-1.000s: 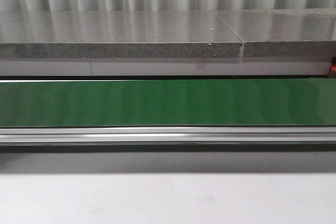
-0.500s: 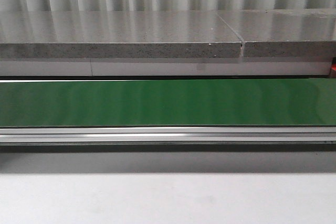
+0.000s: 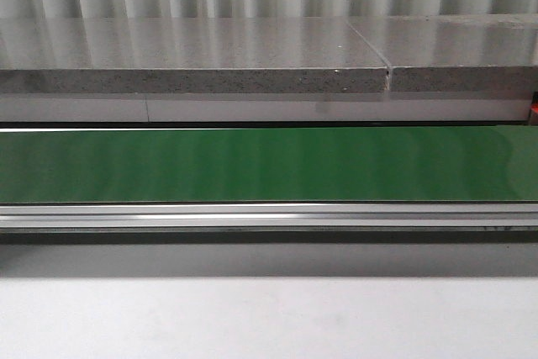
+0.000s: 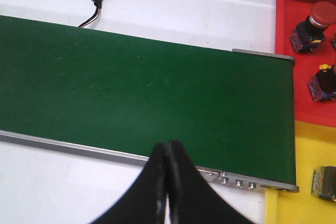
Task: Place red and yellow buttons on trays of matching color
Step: 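Grasp the red button with the left gripper and lift it, then carry the red button over the belt with the left gripper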
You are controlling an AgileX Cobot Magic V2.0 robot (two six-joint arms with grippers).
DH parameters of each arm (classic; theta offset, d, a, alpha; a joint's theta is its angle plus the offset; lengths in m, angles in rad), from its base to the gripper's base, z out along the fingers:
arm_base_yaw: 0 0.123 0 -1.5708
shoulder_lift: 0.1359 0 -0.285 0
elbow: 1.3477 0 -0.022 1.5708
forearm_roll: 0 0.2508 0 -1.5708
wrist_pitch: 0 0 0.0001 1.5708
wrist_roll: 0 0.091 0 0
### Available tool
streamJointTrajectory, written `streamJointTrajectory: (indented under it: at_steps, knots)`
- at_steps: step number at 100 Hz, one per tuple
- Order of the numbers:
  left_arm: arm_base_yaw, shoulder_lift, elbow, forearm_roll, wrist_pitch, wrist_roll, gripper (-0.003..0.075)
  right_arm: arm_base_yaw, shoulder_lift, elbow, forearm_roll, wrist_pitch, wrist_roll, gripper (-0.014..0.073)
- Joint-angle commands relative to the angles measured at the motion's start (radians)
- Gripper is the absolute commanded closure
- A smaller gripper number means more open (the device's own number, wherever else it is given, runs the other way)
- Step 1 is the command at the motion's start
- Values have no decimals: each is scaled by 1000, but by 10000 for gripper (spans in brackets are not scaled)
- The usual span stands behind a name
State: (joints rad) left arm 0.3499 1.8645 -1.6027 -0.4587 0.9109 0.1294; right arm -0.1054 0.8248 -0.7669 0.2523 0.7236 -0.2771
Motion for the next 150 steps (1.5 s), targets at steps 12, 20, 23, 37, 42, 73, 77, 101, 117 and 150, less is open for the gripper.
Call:
streamJointTrajectory:
  at_steps: [12,20,23,37,42,73,77,101,117,150]
  knots:
    - [-38,-140,-33,65,66,32,713,1,-6,-25,5,-52,-9,662]
    - [-62,-170,-20,80,73,37,713,1,-6,-25,5,-52,-9,662]
    - [-74,-184,-12,80,73,42,713,1,-6,-25,5,-52,-9,662]
    - [-116,-224,51,80,73,53,713,1,-6,-25,5,-52,-9,662]
    - [-130,-232,81,80,71,59,713,1,-6,-25,5,-52,-9,662]
    - [-166,-240,243,71,22,74,713,1,-6,-25,5,-52,-9,662]
    - [-166,-240,262,71,12,78,713,1,-6,-25,5,-52,-9,662]
    - [-166,-240,315,43,-19,141,706,1,-6,-25,5,-52,-9,662]
    - [-166,-240,315,-19,-12,189,614,1,-6,-25,5,-52,-9,662]
    - [-166,-240,313,-21,17,204,66,1,-6,-25,5,-52,-9,662]
